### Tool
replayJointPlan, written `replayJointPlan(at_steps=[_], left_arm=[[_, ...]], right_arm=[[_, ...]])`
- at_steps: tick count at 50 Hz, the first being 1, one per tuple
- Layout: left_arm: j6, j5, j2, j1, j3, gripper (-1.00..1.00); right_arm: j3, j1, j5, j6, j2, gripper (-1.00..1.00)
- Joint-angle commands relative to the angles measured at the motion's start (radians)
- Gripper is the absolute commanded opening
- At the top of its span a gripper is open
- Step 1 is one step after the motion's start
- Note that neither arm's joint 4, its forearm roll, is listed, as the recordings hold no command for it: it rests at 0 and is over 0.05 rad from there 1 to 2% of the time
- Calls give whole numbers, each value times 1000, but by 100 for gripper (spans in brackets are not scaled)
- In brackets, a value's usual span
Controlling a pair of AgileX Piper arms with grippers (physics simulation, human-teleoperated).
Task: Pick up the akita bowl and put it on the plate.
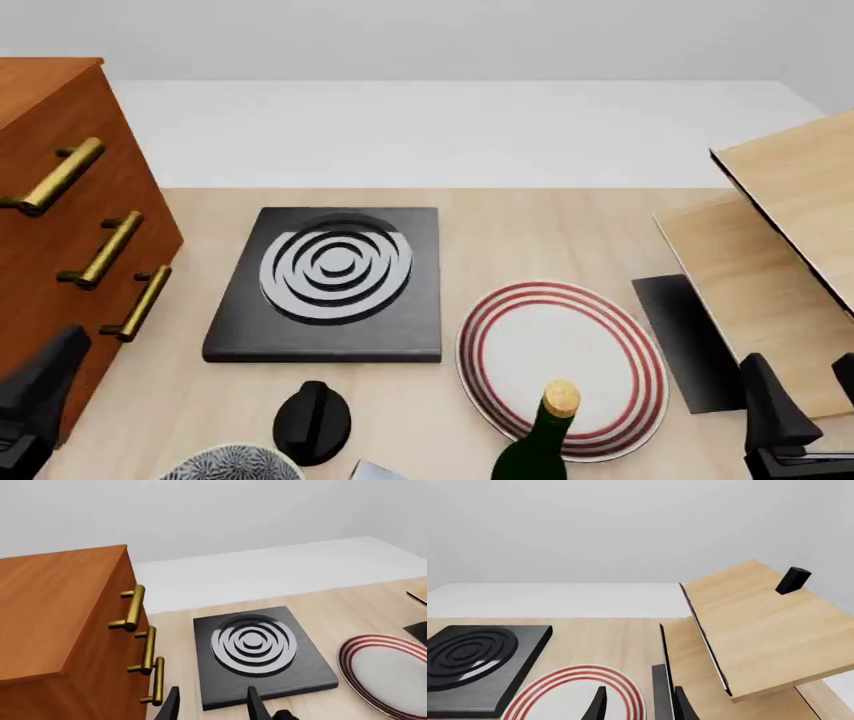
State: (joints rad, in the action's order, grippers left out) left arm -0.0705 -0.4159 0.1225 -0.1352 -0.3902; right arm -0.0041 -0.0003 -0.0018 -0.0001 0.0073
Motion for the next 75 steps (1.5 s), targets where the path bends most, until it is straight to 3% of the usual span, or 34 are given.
replayJointPlan(at_steps=[1,5,8,10,16,32,48,50,52,65,75], left_arm=[[-46,-270,65,-48,-223,100],[-62,-354,105,-64,-307,100],[-28,-406,140,-84,-353,100],[-69,-439,157,-82,-392,100],[-36,-514,202,-88,-455,100],[36,-647,210,-162,-387,100],[-47,-762,238,-130,-435,100],[-40,-764,246,-131,-444,100],[12,-761,250,-146,-421,100],[-7,-769,260,-164,-367,100],[49,-747,246,-220,-271,100]], right_arm=[[0,0,0,0,0,100],[0,0,0,0,0,100],[0,0,0,0,0,100],[0,0,0,0,0,100],[0,0,0,0,0,100],[0,0,0,0,0,100],[0,0,0,0,0,100],[0,0,0,0,0,100],[0,0,0,0,0,100],[0,0,0,0,0,100],[0,0,0,0,0,100]])
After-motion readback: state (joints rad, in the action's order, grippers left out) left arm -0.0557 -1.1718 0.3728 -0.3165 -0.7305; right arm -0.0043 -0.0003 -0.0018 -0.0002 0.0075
